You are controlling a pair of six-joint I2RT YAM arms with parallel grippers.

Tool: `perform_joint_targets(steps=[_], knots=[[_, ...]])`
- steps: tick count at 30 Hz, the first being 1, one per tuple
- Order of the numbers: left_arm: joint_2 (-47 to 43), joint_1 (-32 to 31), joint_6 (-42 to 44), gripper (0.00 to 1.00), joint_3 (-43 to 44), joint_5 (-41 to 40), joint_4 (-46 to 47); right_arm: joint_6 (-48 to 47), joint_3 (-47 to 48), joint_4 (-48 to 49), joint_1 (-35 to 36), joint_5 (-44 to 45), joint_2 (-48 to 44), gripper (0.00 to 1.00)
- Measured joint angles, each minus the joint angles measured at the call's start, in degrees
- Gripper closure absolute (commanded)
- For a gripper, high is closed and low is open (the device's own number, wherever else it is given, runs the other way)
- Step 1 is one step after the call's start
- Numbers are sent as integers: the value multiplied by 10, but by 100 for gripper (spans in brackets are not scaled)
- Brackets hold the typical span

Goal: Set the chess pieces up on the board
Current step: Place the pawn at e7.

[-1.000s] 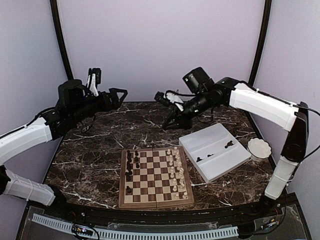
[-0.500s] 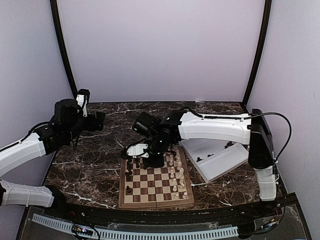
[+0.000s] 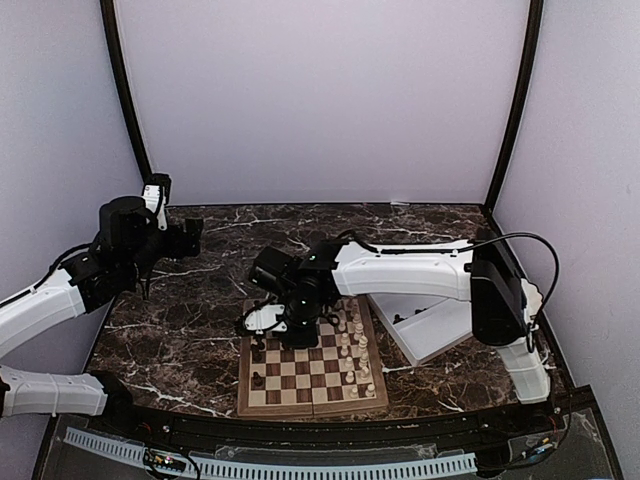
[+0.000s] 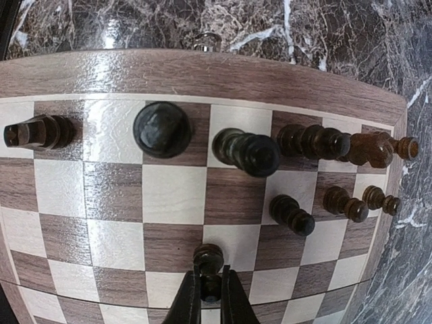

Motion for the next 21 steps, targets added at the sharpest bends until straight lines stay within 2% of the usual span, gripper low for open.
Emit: perform_joint_targets(steps=[21], knots=[[8, 2, -7, 2, 0, 12, -1, 3, 44, -1, 0, 8, 28, 99]])
